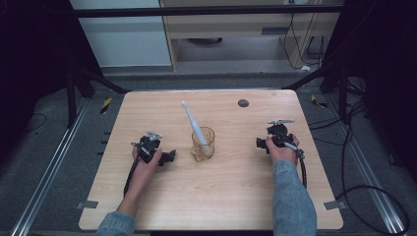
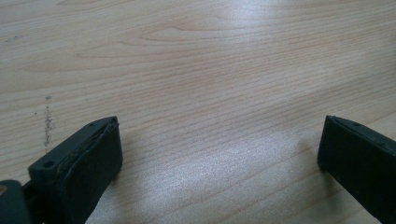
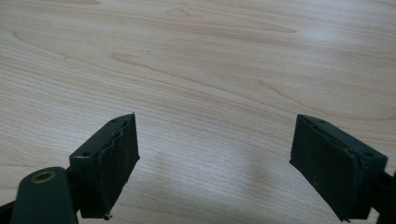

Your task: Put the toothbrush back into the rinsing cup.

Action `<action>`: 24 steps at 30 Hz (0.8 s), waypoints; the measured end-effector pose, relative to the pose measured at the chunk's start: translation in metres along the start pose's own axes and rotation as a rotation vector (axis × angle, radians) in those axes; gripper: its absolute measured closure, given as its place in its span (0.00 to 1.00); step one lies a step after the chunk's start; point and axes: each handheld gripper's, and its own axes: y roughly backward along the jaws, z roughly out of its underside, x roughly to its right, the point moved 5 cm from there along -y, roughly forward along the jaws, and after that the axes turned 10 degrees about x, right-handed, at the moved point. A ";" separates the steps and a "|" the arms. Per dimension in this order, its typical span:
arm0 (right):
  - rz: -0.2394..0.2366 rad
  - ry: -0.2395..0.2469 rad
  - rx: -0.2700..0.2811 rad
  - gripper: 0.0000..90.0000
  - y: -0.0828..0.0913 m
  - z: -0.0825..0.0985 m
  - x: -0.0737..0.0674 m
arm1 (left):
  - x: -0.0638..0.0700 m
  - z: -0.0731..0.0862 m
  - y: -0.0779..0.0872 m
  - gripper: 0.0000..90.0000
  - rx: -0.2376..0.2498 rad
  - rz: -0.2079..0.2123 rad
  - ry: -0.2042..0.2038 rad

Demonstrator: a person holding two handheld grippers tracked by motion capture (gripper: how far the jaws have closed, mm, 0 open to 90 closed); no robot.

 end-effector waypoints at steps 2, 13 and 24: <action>0.000 -0.007 0.003 0.17 0.000 0.000 0.001 | 0.000 0.000 0.000 0.00 0.000 0.001 0.000; 0.036 -0.054 0.055 0.17 -0.007 0.007 0.021 | 0.000 0.000 0.000 0.00 0.000 0.000 0.000; 0.054 -0.097 0.088 0.13 -0.016 0.011 0.028 | 0.000 -0.001 -0.001 0.00 0.001 0.001 -0.001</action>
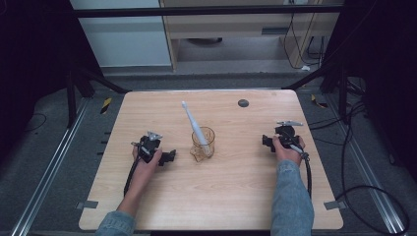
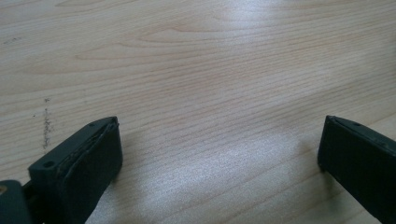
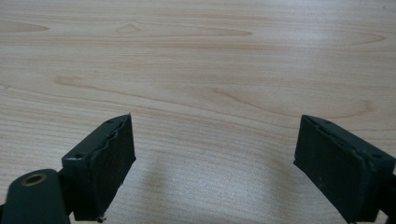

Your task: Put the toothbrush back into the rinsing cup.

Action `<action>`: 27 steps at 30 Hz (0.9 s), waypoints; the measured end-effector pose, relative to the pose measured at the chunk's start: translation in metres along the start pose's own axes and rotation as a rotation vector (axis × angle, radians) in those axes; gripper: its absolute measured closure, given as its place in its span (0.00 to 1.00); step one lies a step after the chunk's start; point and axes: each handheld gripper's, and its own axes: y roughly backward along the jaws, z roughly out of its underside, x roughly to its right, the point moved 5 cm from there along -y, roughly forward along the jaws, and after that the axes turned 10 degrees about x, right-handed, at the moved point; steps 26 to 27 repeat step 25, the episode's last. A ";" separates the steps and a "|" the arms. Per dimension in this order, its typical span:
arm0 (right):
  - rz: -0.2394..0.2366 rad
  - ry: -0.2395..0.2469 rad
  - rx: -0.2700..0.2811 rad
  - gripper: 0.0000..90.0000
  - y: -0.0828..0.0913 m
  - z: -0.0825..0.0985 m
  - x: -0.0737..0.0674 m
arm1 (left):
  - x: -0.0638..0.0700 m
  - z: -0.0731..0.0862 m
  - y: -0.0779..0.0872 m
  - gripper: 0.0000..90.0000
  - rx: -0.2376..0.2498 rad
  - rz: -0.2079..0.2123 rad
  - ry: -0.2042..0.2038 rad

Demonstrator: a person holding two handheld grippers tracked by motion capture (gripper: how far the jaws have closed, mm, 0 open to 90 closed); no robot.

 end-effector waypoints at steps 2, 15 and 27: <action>0.015 0.004 -0.004 0.12 -0.002 0.002 0.000 | 0.000 0.000 0.000 0.00 0.000 0.000 0.000; 0.063 0.010 0.003 0.12 -0.006 0.012 0.007 | 0.000 0.000 0.000 0.00 0.000 0.000 0.000; 0.099 -0.021 -0.026 0.00 -0.005 0.014 0.006 | 0.000 0.000 0.000 0.00 0.001 0.000 0.000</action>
